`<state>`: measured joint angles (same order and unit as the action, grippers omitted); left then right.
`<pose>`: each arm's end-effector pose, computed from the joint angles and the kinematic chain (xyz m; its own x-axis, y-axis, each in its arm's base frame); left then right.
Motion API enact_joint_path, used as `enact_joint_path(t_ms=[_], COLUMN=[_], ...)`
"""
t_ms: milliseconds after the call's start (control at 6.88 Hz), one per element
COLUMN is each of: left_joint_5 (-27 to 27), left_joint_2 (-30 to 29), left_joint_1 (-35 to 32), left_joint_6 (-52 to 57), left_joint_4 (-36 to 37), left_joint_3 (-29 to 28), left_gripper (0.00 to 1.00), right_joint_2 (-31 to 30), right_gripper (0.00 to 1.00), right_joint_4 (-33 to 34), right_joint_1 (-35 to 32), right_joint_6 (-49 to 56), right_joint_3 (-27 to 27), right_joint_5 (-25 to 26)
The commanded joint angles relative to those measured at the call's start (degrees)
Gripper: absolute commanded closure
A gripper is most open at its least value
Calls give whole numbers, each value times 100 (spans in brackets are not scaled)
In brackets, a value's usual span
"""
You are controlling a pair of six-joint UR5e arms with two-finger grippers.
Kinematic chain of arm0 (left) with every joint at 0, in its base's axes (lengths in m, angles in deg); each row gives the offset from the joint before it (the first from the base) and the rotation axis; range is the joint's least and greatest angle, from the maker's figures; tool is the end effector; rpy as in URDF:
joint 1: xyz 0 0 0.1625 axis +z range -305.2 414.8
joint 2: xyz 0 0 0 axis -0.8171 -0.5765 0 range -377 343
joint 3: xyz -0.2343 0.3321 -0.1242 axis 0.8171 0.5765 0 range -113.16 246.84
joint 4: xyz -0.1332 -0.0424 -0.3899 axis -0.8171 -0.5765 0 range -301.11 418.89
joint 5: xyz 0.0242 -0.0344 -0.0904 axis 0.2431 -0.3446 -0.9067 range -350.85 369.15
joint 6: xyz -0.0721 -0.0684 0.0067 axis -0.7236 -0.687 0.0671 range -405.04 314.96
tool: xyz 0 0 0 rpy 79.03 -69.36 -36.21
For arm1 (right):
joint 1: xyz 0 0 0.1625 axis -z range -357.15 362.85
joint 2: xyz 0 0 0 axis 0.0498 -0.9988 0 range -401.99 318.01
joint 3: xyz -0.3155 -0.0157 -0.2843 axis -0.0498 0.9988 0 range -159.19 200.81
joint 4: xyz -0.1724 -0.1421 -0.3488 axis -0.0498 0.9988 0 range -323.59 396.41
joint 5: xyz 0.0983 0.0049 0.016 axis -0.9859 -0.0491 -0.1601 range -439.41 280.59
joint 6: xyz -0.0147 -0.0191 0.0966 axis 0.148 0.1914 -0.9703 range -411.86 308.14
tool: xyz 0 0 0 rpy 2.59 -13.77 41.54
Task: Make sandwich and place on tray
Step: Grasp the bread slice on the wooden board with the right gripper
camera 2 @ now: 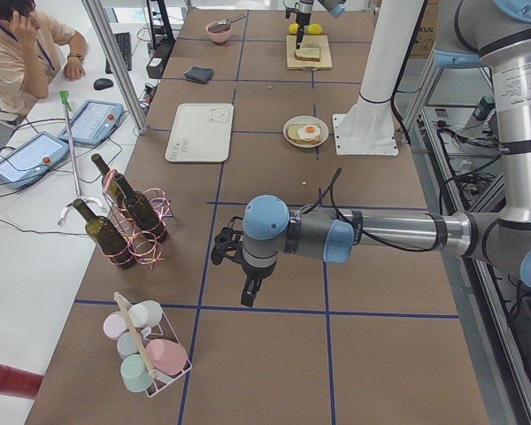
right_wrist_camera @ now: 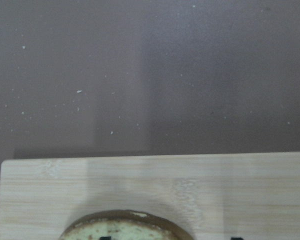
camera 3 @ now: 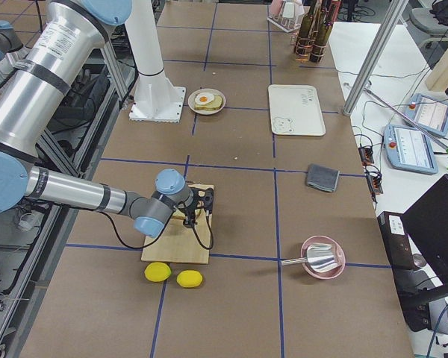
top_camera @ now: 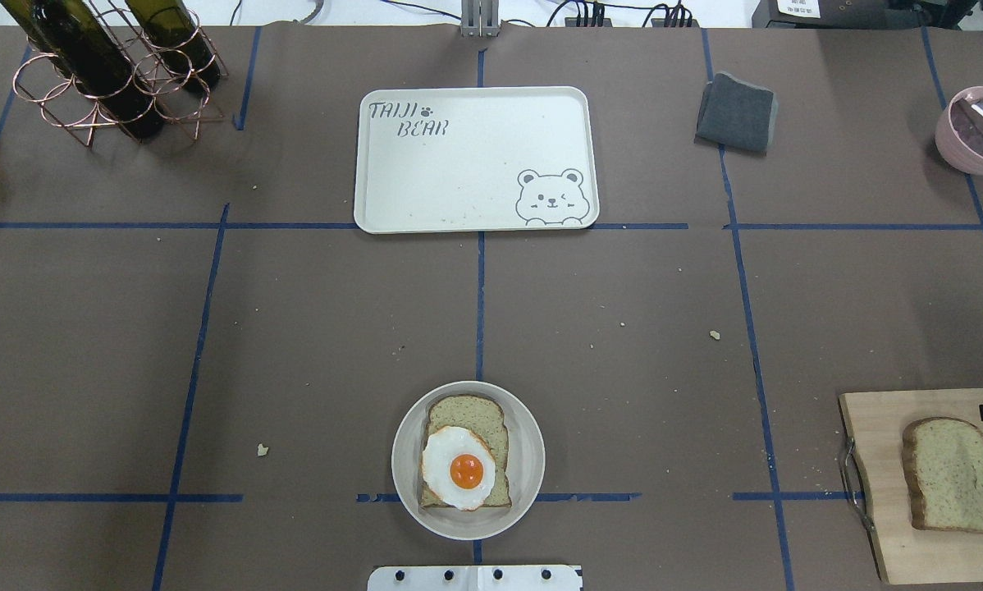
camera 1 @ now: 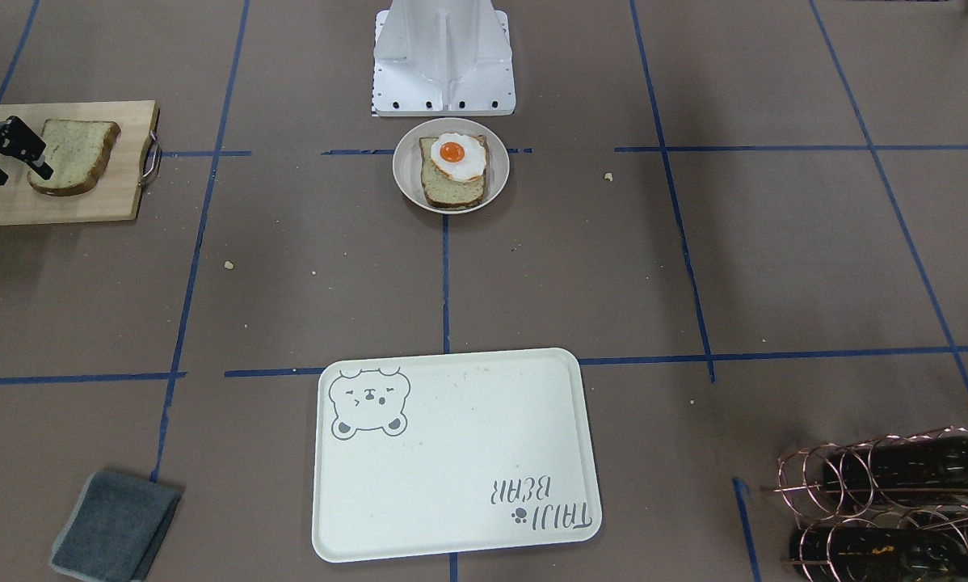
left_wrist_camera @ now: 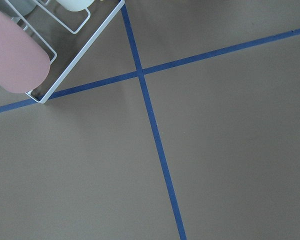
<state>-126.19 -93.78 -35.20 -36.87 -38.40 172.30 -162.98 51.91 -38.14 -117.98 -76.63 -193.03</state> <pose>-0.0625 -0.4046 0.6134 0.6958 0.2569 -0.6708 -0.1000 0.9594 0.2636 -0.1458 -0.2504 0.6635 0.5829 0.0154 0.8124 -0.1425 0.9863 0.0835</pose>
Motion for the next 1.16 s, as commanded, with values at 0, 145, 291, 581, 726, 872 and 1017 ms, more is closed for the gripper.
enact_joint_path(t_ms=[0, 145, 291, 581, 726, 872, 1017], left_joint_5=[-1, -10, -10, -10, -10, -10, -10], left_joint_2=[-3, -3, -3, -3, -3, -3, -3], left_joint_1=[0, 0, 0, 0, 9, 0, 0], left_joint_6=[0, 0, 0, 0, 0, 0, 0], left_joint_4=[-1, -10, -79, -89, -89, -98, -98], left_joint_3=[1, 1, 1, 1, 1, 1, 1], left_gripper=[0, 0, 0, 0, 0, 0, 0], right_joint_2=[-135, -171, -197, -206, -206, -206, -206], right_gripper=[26, 36, 49, 49, 49, 64, 100], right_joint_4=[-214, -214, -222, -214, -214, -222, -222], right_joint_1=[232, 250, 276, 320, 338, 355, 364], right_joint_6=[-103, -94, -94, -94, -94, -94, -94], right_joint_3=[14, 14, 14, 14, 14, 14, 14], right_joint_5=[139, 139, 139, 139, 130, 130, 130])
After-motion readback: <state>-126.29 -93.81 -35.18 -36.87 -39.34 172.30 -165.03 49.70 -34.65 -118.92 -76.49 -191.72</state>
